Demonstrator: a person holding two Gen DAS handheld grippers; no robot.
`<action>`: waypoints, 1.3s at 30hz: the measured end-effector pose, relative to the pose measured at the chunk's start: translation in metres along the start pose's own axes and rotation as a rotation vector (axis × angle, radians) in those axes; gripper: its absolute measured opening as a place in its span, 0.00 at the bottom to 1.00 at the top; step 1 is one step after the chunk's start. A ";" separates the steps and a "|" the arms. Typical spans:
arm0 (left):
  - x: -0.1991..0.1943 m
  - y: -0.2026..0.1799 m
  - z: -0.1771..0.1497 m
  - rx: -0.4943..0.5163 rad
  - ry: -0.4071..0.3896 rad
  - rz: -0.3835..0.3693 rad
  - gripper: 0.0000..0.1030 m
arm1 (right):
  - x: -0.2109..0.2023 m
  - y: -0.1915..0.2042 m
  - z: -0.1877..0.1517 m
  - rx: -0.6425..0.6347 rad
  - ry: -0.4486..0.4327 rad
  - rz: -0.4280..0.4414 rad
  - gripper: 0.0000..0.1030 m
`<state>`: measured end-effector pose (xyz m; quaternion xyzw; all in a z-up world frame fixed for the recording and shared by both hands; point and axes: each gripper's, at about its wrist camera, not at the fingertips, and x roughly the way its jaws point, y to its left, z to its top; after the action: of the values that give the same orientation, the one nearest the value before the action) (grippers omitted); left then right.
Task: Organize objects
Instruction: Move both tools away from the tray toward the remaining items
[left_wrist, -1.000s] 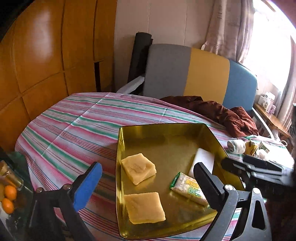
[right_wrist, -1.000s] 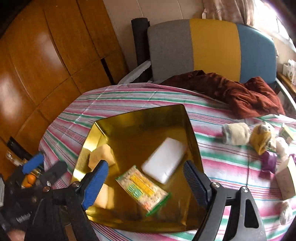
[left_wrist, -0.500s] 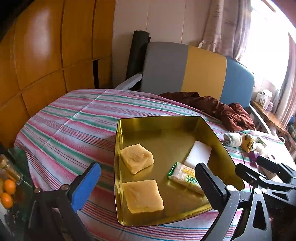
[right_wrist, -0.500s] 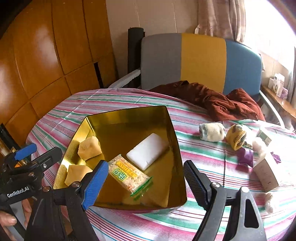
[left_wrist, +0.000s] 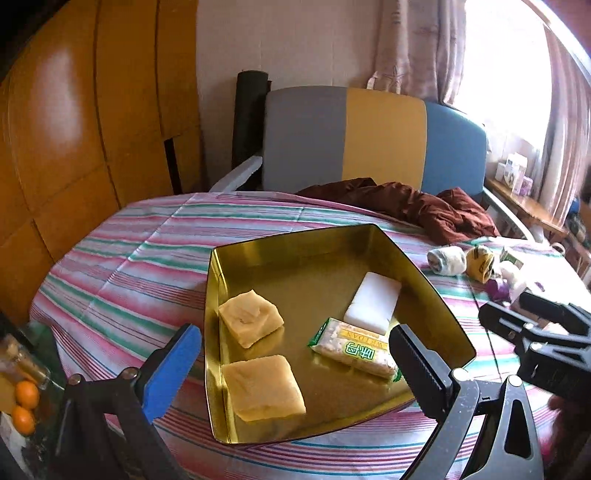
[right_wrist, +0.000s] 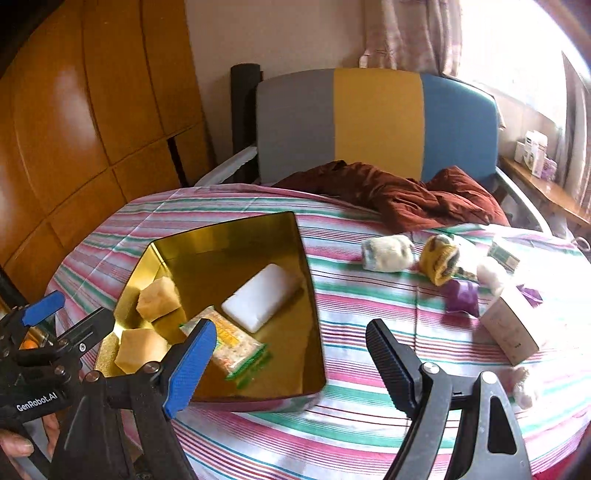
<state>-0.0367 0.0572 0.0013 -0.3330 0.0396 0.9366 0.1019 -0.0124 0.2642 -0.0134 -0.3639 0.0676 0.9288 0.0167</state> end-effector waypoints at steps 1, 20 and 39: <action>0.000 -0.003 0.000 0.008 0.003 0.000 0.99 | -0.001 -0.004 -0.001 0.007 0.000 -0.005 0.82; 0.009 -0.062 0.014 0.165 0.030 -0.141 1.00 | -0.016 -0.138 -0.013 0.289 0.062 -0.115 0.82; 0.047 -0.135 0.036 0.340 0.127 -0.324 1.00 | -0.002 -0.242 0.006 0.151 0.161 -0.244 0.82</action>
<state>-0.0653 0.2016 -0.0008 -0.3714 0.1490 0.8651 0.3024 0.0042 0.5043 -0.0353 -0.4404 0.0936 0.8800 0.1515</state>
